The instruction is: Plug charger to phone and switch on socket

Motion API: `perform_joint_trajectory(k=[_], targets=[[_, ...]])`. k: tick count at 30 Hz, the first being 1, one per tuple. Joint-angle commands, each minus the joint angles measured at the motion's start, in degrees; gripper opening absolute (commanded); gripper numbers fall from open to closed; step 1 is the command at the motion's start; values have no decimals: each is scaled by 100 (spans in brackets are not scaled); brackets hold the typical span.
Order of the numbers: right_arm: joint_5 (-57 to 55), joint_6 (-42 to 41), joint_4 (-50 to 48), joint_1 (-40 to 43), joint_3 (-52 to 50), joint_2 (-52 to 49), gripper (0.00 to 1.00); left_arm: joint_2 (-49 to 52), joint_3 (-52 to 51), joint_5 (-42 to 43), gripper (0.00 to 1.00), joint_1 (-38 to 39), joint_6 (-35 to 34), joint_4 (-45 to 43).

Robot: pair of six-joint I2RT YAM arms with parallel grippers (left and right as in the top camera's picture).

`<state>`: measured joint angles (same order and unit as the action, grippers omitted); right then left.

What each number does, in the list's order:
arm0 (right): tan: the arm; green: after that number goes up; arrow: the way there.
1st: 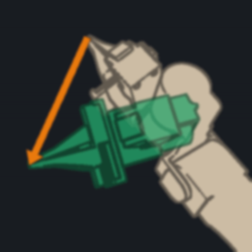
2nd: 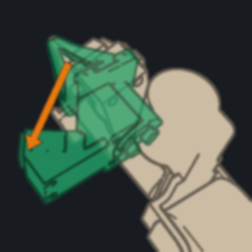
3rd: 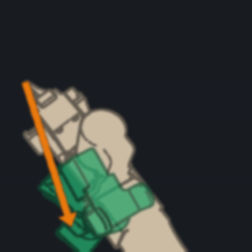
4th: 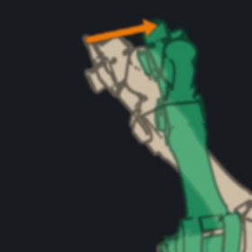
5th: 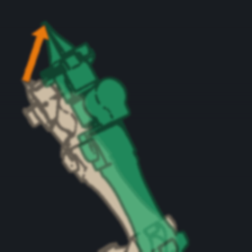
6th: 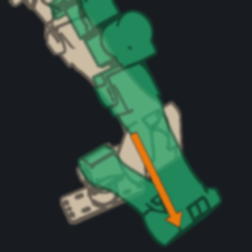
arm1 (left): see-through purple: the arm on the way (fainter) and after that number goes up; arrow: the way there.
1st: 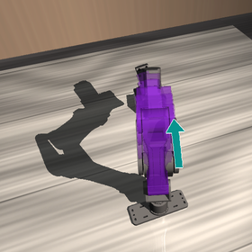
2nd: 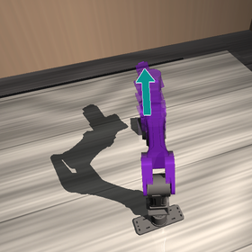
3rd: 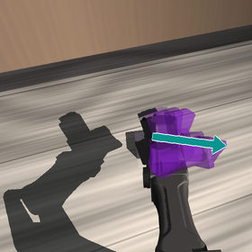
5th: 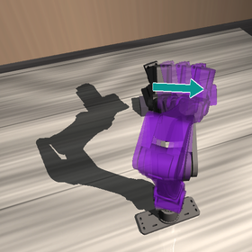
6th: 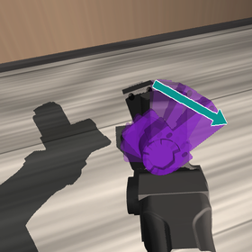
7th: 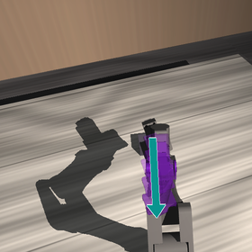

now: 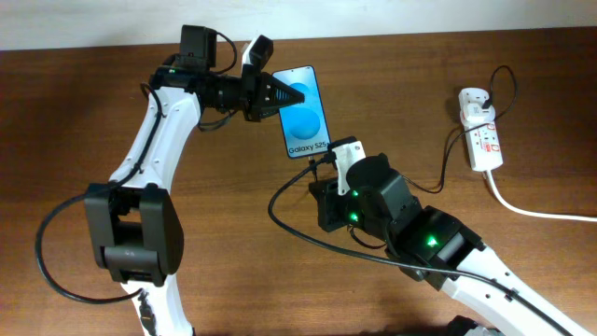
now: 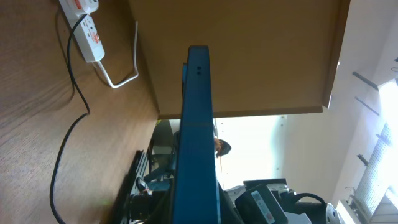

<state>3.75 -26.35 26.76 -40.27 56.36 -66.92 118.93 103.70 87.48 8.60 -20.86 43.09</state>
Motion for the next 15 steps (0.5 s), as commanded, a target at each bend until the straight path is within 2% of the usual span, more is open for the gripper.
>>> perform_joint_trajectory(k=[1,5,15], targets=[[4,63,-127,22,136,0,4,-22,59,271,0,-13,-9,4],[-61,63,-160,24,136,0,4,-22,59,271,0,2,2,4],[-363,483,-619,22,136,0,4,-22,59,271,0,254,625,7]])
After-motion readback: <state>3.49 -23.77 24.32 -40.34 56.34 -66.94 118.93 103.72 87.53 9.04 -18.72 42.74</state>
